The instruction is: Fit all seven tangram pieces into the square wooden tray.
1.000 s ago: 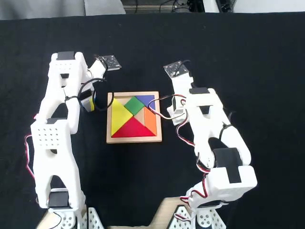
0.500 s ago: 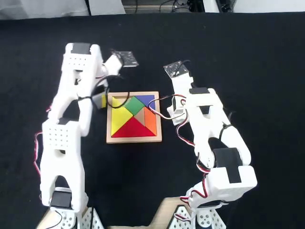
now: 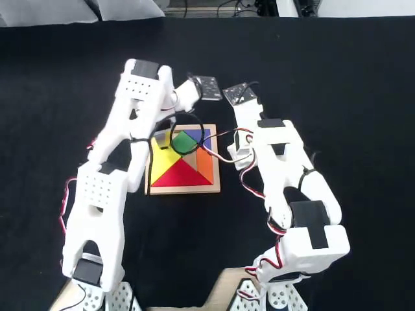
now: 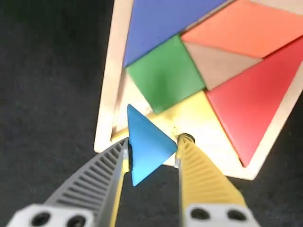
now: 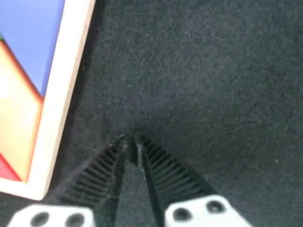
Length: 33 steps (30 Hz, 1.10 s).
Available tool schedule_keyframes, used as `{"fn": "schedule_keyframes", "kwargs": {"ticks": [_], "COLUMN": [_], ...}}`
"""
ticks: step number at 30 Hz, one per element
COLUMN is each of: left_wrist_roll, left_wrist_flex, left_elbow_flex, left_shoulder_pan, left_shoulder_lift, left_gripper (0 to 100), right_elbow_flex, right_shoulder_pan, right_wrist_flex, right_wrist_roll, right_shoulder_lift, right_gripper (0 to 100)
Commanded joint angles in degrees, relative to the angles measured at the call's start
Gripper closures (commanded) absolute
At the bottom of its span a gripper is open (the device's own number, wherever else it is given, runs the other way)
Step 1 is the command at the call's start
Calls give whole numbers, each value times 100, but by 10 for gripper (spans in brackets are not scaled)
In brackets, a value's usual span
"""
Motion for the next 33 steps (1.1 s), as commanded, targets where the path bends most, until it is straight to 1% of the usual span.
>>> {"fn": "schedule_keyframes", "kwargs": {"ticks": [1,3,7,9,16,20,29,33], "left_wrist_roll": [53,44,53,44,79,88,44,88], "left_wrist_flex": [-352,-422,-448,-431,-413,-422,-457,-677], "left_elbow_flex": [-268,-321,-330,-330,-409,-796,-831,-831], "left_shoulder_pan": [75,57,22,13,-48,-75,-207,-295], "left_shoulder_lift": [-185,-35,237,281,281,360,510,545], "left_gripper": [911,877,745,717,748,747,747,747], "right_elbow_flex": [-13,-13,-13,-13,-13,-13,-13,-13], "right_shoulder_pan": [26,26,26,26,26,26,26,26], "right_wrist_flex": [-88,-88,-88,-88,-88,-88,-88,-88], "right_wrist_roll": [-9,-9,-9,-9,-9,-9,-9,-9], "right_shoulder_lift": [-31,-31,-31,-31,-31,-31,-31,-31], "right_gripper": [987,987,987,987,987,987,987,987]}}
